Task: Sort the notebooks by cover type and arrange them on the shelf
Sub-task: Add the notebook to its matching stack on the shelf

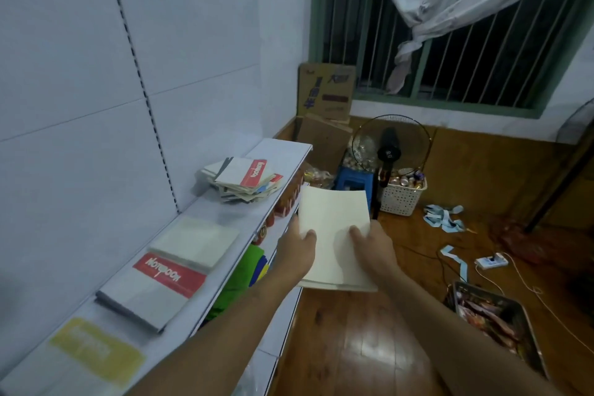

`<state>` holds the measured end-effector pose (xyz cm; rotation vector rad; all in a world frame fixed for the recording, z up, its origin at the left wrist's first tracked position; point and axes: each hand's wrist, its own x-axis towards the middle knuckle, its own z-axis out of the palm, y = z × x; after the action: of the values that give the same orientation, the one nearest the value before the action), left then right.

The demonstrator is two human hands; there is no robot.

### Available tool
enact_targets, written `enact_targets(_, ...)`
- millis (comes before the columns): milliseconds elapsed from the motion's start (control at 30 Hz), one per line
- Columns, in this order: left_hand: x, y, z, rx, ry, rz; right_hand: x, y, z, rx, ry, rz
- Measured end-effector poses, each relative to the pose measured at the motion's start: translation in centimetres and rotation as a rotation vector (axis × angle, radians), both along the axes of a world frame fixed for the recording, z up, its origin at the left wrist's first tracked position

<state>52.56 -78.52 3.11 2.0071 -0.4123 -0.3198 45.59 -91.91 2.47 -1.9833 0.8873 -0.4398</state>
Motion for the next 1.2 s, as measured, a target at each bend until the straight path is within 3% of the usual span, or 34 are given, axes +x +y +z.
enact_targets(233,8.4,-3.9,-0.8,-0.066,0.069,0.152,9.4,-4.0,-1.5,0.005,0.004,0.036)
enact_targets(400,14.7,-5.2,-0.9,-0.162,0.064,0.292,17.9,-5.9,-1.6,0.001,-0.031,0.185)
enact_targets(667,22.8,-1.5,1.1,-0.222,-0.003,0.733,32.1,-2.6,0.9,0.025,-0.07,0.639)
enact_targets(867,22.0,4.9,-1.5,-0.108,0.022,1.072,36.2,5.2,-0.8,-0.056,-0.014,1.014)
enact_targets(1000,21.2,9.2,-3.9,0.009,0.115,1.116,36.9,9.7,-3.2,-0.148,0.076,1.212)
enact_targets(1200,22.1,12.2,-8.3,0.189,0.36,0.949,38.0,12.5,-7.5,-0.254,0.249,1.292)
